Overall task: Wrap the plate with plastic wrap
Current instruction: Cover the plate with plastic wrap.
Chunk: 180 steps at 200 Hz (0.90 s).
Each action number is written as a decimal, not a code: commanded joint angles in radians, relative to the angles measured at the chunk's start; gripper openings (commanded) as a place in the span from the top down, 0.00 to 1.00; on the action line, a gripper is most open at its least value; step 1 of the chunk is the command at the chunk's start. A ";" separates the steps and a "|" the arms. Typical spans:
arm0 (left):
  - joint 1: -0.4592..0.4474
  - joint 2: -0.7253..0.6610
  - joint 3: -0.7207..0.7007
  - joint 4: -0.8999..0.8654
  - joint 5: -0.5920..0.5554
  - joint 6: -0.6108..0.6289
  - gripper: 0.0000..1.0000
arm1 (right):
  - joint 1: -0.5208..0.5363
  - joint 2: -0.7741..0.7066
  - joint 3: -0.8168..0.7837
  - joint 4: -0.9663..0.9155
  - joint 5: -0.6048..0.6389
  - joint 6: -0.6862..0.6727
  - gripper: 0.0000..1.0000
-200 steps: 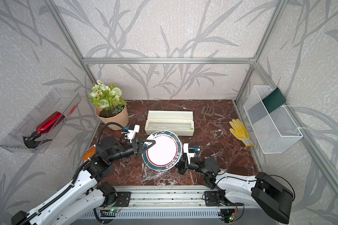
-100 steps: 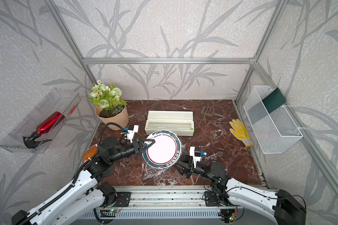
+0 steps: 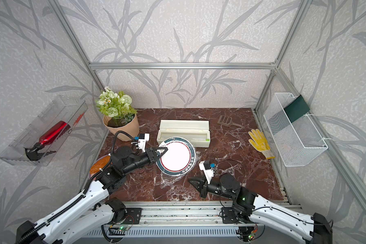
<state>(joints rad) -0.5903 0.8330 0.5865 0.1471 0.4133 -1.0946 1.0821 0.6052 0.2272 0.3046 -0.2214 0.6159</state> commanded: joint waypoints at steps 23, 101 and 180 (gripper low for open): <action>-0.005 -0.004 0.067 0.064 -0.086 0.035 0.89 | 0.134 0.189 0.145 0.229 -0.035 -0.018 1.00; -0.006 -0.011 0.075 0.048 -0.145 0.041 0.89 | 0.237 0.237 0.169 0.298 0.152 -0.169 1.00; -0.018 -0.028 0.041 0.096 -0.132 -0.023 0.89 | 0.251 0.542 0.189 0.703 0.341 -0.302 1.00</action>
<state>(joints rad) -0.5976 0.8261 0.6201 0.1543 0.2832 -1.0801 1.3231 1.1038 0.3885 0.8227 0.0284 0.3813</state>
